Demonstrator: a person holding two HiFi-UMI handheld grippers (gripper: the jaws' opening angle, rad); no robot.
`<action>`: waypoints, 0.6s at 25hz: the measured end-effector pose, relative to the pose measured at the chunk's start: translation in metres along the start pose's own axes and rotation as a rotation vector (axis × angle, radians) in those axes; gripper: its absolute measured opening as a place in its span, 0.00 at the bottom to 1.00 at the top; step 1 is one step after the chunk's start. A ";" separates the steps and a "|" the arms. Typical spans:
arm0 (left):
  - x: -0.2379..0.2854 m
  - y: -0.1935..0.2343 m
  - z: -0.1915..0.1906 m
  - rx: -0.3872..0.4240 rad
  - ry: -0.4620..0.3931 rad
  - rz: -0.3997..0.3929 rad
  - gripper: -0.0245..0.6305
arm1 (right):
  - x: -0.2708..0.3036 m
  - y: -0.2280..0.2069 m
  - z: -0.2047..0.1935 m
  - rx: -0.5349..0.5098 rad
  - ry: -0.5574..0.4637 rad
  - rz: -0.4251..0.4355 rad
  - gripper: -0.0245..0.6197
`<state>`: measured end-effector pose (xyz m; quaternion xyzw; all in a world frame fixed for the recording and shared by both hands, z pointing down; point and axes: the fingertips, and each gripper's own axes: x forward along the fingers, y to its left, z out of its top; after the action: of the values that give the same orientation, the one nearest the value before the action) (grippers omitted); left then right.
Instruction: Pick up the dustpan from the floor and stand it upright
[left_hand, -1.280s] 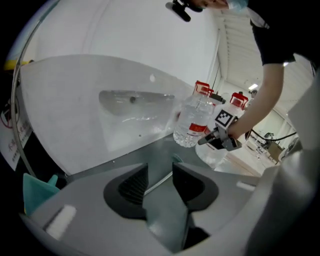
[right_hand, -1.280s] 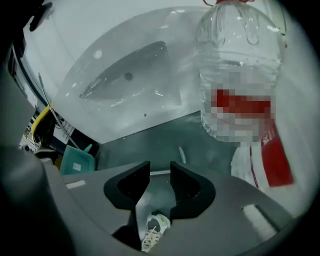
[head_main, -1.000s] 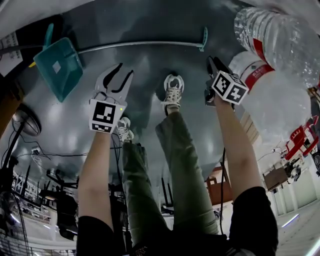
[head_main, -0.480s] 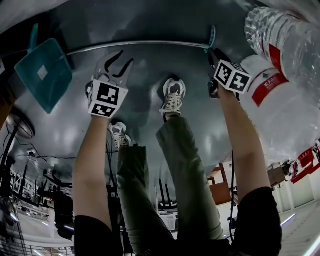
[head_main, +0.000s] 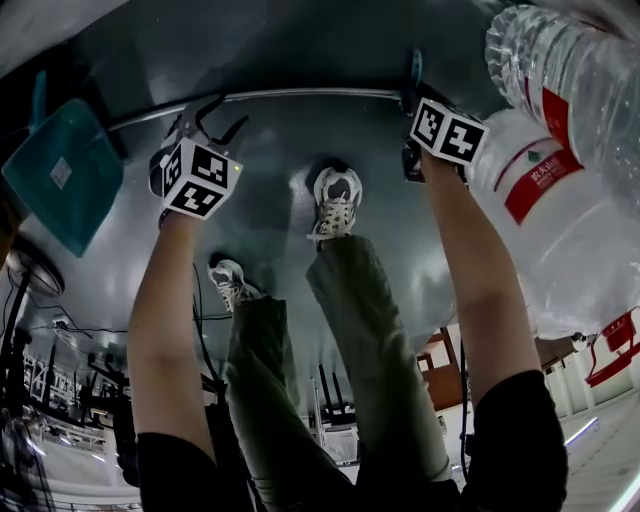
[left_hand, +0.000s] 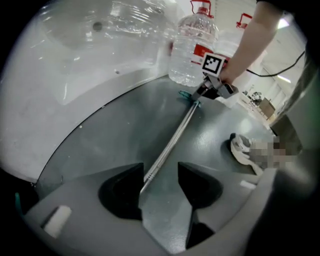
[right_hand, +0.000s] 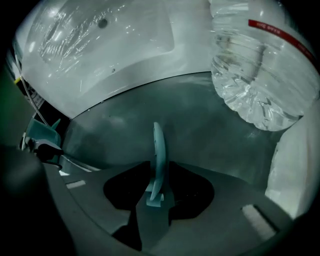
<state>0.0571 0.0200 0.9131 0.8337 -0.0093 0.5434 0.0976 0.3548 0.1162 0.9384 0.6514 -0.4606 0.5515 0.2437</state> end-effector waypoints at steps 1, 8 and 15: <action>0.004 -0.001 -0.003 0.022 0.021 -0.010 0.40 | 0.003 0.000 0.000 -0.012 0.005 0.003 0.22; 0.026 0.007 -0.015 0.084 0.133 -0.019 0.44 | 0.007 0.001 0.003 -0.077 0.017 -0.009 0.15; 0.018 -0.004 0.002 0.096 0.116 -0.034 0.44 | -0.033 0.011 0.027 -0.084 -0.106 -0.005 0.14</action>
<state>0.0668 0.0255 0.9279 0.8048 0.0368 0.5887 0.0670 0.3597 0.0998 0.8979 0.6702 -0.4939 0.4957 0.2473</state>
